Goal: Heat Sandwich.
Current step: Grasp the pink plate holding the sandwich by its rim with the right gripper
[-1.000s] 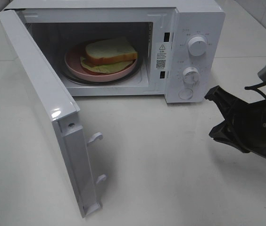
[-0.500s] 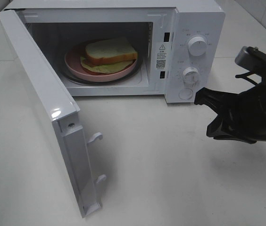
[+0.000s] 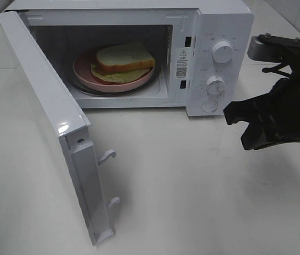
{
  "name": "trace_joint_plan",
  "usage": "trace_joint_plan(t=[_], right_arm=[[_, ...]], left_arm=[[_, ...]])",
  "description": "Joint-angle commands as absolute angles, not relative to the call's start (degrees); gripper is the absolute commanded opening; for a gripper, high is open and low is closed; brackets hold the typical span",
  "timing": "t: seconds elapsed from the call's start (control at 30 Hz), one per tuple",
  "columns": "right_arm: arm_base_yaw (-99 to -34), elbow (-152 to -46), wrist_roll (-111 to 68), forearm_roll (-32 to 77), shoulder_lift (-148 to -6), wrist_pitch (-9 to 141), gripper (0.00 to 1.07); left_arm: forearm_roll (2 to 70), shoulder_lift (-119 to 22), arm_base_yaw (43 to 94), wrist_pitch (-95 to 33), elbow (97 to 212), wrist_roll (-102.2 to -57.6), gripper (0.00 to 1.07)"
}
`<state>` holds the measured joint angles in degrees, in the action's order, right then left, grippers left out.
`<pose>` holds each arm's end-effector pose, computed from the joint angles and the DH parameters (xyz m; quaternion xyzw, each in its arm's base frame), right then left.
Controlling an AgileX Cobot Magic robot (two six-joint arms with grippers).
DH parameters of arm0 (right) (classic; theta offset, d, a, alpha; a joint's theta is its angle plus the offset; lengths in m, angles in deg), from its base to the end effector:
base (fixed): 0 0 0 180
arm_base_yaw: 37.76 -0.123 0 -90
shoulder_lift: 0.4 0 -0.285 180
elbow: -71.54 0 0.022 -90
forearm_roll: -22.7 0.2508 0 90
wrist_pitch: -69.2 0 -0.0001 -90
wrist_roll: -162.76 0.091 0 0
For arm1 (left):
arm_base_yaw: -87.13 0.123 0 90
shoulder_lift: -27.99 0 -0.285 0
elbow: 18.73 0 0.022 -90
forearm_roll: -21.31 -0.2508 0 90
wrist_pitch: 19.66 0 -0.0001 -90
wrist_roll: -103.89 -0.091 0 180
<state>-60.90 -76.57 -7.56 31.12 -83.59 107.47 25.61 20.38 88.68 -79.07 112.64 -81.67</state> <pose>0.2208 0.1034 0.2388 -0.0684 0.9691 0.1201 0.2042 -0.0042 -0.0060 0.2791 0.0306 0.8453 -0.0044 0.5334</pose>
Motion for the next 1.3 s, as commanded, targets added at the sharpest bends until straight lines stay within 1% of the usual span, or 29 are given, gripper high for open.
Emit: trace_joint_plan(t=[0.03, 0.1, 0.2, 0.23, 0.27, 0.37, 0.43, 0.53, 0.6, 0.7, 0.73, 0.8, 0.9, 0.93, 0.97, 1.0, 1.03, 1.07, 1.1, 1.17, 1.2, 1.23, 1.27, 1.3], right_arm=[[-60.6, -78.6, -16.2, 30.1, -83.1, 111.4, 0.16], [-60.6, -79.8, -23.1, 30.0, -83.1, 113.3, 0.16], [-60.6, -80.3, -27.8, 30.0, -83.1, 113.9, 0.16], [-60.6, -80.7, -33.4, 29.6, -83.1, 114.6, 0.17], [-60.6, -80.7, -33.4, 29.6, -83.1, 114.6, 0.17], [-60.6, -80.9, -43.5, 28.4, -83.1, 115.1, 0.17], [-60.6, -80.9, -45.5, 28.3, -83.1, 115.1, 0.18], [-60.6, -80.9, -54.3, 28.3, -83.1, 115.2, 0.19], [-60.6, -80.9, -55.9, 28.3, -83.1, 115.3, 0.19], [-60.6, -80.9, -63.6, 27.2, -83.1, 116.1, 0.2], [-60.6, -80.9, -63.6, 27.2, -83.1, 116.1, 0.2], [-60.6, -80.9, -69.4, 27.1, -83.1, 116.1, 0.22], [-60.6, -80.9, -72.8, 26.9, -83.1, 116.1, 0.24], [-60.6, -80.9, -74.0, 26.7, -83.1, 116.2, 0.26], [-60.6, -80.9, -76.4, 25.5, -83.1, 116.2, 0.31], [-60.6, -80.9, -77.0, 24.9, -83.1, 116.2, 0.34], [-60.6, -80.9, -77.0, 24.9, -83.1, 116.2, 0.34], [-60.6, -80.9, -77.4, 24.1, -83.1, 116.3, 0.38], [-60.6, -80.9, -77.5, 22.7, -83.1, 116.3, 0.45], [-60.6, -80.9, -77.5, 21.4, -83.1, 116.3, 0.53], [-60.6, -80.9, -77.5, 21.4, -83.1, 116.3, 0.53], [-60.6, -80.9, -77.2, 21.2, -83.1, 116.3, 0.58], [-60.6, -80.9, -77.0, 21.2, -83.1, 116.2, 0.67], [-60.6, -80.9, -76.8, 21.2, -83.1, 116.1, 0.73]], left_arm=[[26.0, 22.0, 88.7, -78.6, 112.4, -81.4, 1.03], [26.0, 22.0, 88.7, -78.6, 112.4, -81.4, 1.03], [26.0, 22.0, 88.7, -78.6, 112.4, -81.4, 1.03], [26.0, 22.0, 88.7, -78.6, 112.4, -81.4, 1.03], [26.0, 22.0, 88.7, -78.6, 112.4, -81.4, 1.03], [26.0, 22.0, 88.7, -78.6, 112.4, -81.4, 1.03], [26.0, 22.0, 88.7, -78.6, 112.4, -81.4, 1.03], [26.0, 22.0, 88.7, -78.6, 112.4, -81.4, 1.03], [26.0, 22.0, 88.7, -78.6, 112.4, -81.4, 1.03], [26.0, 22.0, 88.7, -78.6, 112.4, -81.4, 1.03], [26.0, 22.0, 88.7, -78.6, 112.4, -81.4, 1.03], [26.0, 22.0, 88.7, -78.6, 112.4, -81.4, 1.03], [26.0, 22.0, 88.7, -78.6, 112.4, -81.4, 1.03], [26.0, 22.0, 88.7, -78.6, 112.4, -81.4, 1.03], [26.0, 22.0, 88.7, -78.6, 112.4, -81.4, 1.03], [26.0, 22.0, 88.7, -78.6, 112.4, -81.4, 1.03], [26.0, 22.0, 88.7, -78.6, 112.4, -81.4, 1.03], [26.0, 22.0, 88.7, -78.6, 112.4, -81.4, 1.03], [26.0, 22.0, 88.7, -78.6, 112.4, -81.4, 1.03], [26.0, 22.0, 88.7, -78.6, 112.4, -81.4, 1.03], [26.0, 22.0, 88.7, -78.6, 112.4, -81.4, 1.03], [26.0, 22.0, 88.7, -78.6, 112.4, -81.4, 1.03], [26.0, 22.0, 88.7, -78.6, 112.4, -81.4, 1.03], [26.0, 22.0, 88.7, -78.6, 112.4, -81.4, 1.03]])
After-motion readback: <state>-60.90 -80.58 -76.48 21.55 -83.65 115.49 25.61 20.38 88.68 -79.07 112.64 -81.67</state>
